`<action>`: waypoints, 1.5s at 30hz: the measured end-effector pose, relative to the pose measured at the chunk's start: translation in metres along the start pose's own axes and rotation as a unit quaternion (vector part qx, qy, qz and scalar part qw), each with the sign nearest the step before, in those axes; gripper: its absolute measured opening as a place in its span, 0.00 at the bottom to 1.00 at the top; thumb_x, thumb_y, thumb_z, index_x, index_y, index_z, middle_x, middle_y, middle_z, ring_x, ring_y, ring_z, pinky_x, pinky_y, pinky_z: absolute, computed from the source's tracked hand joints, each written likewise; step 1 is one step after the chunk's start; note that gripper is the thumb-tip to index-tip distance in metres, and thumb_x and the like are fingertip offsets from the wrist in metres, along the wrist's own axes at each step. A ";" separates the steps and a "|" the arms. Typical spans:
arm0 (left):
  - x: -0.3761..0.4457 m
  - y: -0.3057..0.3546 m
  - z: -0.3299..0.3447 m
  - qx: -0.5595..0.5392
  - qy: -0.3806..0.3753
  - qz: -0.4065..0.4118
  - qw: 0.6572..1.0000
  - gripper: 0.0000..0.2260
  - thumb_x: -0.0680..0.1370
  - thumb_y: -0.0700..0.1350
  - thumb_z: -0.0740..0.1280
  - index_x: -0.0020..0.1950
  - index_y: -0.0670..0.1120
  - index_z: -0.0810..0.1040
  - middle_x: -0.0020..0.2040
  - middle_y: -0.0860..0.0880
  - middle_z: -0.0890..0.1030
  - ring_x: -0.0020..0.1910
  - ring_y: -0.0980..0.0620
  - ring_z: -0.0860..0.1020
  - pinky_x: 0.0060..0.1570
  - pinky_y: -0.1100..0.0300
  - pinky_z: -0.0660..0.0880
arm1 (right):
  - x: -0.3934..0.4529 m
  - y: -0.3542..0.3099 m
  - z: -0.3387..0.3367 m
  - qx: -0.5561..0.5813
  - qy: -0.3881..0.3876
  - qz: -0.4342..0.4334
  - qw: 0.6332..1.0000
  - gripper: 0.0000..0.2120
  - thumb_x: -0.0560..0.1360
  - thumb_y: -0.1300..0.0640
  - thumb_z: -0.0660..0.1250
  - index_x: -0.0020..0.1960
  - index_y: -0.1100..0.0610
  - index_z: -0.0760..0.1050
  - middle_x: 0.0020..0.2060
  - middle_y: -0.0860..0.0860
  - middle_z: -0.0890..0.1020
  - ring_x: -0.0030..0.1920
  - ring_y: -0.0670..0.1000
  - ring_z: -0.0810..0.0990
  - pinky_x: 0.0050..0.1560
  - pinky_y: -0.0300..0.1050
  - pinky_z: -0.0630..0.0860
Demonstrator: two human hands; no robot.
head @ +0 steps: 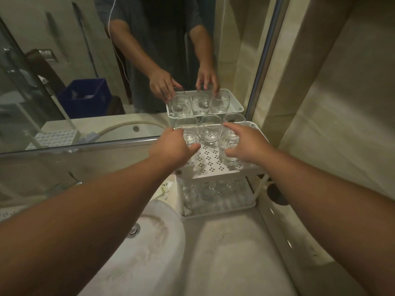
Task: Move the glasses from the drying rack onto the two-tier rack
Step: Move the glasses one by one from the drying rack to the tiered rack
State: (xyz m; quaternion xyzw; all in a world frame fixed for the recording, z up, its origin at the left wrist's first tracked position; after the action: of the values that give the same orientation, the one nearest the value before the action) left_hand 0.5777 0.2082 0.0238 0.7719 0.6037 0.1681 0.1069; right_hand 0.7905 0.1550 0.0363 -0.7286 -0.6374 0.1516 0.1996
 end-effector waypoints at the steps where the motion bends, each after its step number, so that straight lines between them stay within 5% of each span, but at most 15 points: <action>1: 0.001 0.000 0.000 0.005 -0.005 0.004 1.000 0.35 0.74 0.68 0.65 0.75 0.48 0.68 0.72 0.46 0.70 0.61 0.46 0.77 0.54 0.52 0.76 | 0.000 0.004 -0.003 -0.010 -0.002 0.003 1.000 0.37 0.69 0.54 0.76 0.74 0.41 0.66 0.72 0.52 0.70 0.45 0.39 0.79 0.43 0.35 0.70; 4: 0.004 0.001 -0.001 0.023 -0.016 0.010 1.000 0.36 0.74 0.68 0.65 0.74 0.47 0.68 0.71 0.45 0.71 0.64 0.44 0.75 0.57 0.49 0.76 | -0.001 0.013 -0.011 -0.029 -0.014 0.015 0.999 0.32 0.68 0.53 0.76 0.70 0.43 0.71 0.71 0.51 0.71 0.64 0.51 0.75 0.53 0.41 0.69; 9: 0.008 0.003 -0.002 0.049 -0.031 0.017 0.998 0.36 0.75 0.68 0.65 0.74 0.46 0.68 0.71 0.44 0.72 0.62 0.44 0.76 0.55 0.51 0.76 | -0.002 0.021 -0.023 -0.049 -0.046 0.034 0.997 0.31 0.68 0.55 0.77 0.68 0.42 0.71 0.68 0.52 0.73 0.50 0.51 0.79 0.40 0.43 0.75; 19: 0.009 0.006 -0.007 0.085 -0.041 0.023 0.995 0.34 0.75 0.67 0.65 0.70 0.44 0.73 0.68 0.43 0.75 0.58 0.44 0.77 0.45 0.54 0.73 | -0.009 0.029 -0.035 -0.087 -0.071 0.064 0.992 0.31 0.68 0.56 0.76 0.67 0.41 0.70 0.61 0.52 0.77 0.47 0.51 0.78 0.36 0.41 0.74; 23: 0.009 0.006 -0.008 0.086 -0.043 0.027 0.995 0.34 0.75 0.67 0.65 0.70 0.44 0.73 0.67 0.43 0.75 0.58 0.45 0.78 0.44 0.55 0.72 | -0.014 0.035 -0.042 -0.111 -0.079 0.074 0.988 0.30 0.68 0.55 0.75 0.67 0.42 0.70 0.59 0.53 0.79 0.51 0.54 0.80 0.44 0.45 0.77; 37: 0.007 0.006 -0.006 0.079 -0.032 0.029 0.996 0.35 0.75 0.67 0.65 0.72 0.45 0.71 0.69 0.43 0.74 0.61 0.44 0.76 0.48 0.54 0.74 | -0.028 0.045 -0.042 -0.085 -0.056 0.078 0.992 0.30 0.69 0.56 0.75 0.67 0.40 0.69 0.67 0.53 0.74 0.49 0.51 0.74 0.36 0.38 0.69; 45: 0.007 0.005 -0.006 0.061 -0.041 0.031 0.997 0.35 0.75 0.66 0.66 0.74 0.44 0.69 0.70 0.43 0.74 0.63 0.44 0.76 0.53 0.52 0.75 | -0.031 0.046 -0.040 -0.087 -0.057 0.069 0.992 0.29 0.69 0.53 0.73 0.67 0.40 0.68 0.68 0.54 0.72 0.55 0.53 0.76 0.40 0.42 0.69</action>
State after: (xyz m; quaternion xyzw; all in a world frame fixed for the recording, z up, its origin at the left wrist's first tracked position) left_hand 0.5810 0.2138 0.0319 0.8016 0.5838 0.1023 0.0790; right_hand 0.8455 0.1155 0.0479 -0.7754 -0.6069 0.1502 0.0881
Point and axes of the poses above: each hand's wrist, its own x-axis towards the middle knuckle, its own z-axis out of the palm, y = z × x, the point moved 2 cm from there along x, towards the middle knuckle
